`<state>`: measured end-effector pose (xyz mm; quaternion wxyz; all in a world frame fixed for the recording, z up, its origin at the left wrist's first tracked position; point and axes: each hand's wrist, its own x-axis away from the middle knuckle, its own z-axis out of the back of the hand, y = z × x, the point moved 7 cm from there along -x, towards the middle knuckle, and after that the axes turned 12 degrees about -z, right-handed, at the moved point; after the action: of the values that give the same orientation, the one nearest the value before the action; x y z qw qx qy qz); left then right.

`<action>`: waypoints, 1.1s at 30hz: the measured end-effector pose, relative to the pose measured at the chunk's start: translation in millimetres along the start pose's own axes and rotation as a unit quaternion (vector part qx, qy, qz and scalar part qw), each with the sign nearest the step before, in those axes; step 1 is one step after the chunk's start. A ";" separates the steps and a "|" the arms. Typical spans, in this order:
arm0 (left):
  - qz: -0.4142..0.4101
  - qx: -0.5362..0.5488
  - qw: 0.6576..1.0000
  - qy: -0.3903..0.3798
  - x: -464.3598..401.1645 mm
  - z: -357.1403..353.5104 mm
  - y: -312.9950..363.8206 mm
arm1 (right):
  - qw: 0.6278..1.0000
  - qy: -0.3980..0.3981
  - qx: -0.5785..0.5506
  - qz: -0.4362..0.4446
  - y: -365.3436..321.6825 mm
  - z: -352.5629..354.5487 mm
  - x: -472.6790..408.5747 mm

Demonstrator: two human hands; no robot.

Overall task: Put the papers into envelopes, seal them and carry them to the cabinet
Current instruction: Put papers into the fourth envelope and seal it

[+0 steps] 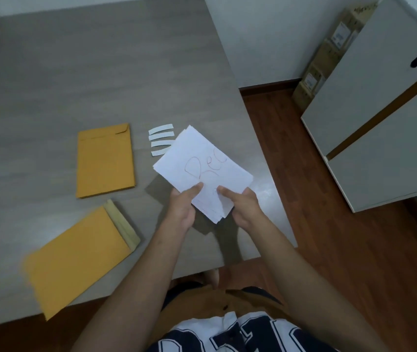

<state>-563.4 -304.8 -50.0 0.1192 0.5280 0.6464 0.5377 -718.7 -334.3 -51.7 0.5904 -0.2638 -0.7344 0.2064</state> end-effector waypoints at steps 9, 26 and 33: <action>-0.115 -0.321 0.939 -0.039 -17.5 61.9 97.5 | 0.962 0.041 0.233 0.137 -58.5 -5.4 5.8; -0.038 -0.258 0.964 0.057 -4.8 83.2 27.8 | 0.959 0.013 0.273 0.069 -21.1 10.6 -7.4; -0.108 -0.299 0.948 0.012 -6.6 65.9 41.4 | 0.958 0.045 0.274 0.065 -26.6 9.8 -13.4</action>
<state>-490.2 -278.2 -44.6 0.3209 0.3886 0.5105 0.6967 -729.9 -363.3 -47.7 0.6581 -0.1481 -0.6031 0.4259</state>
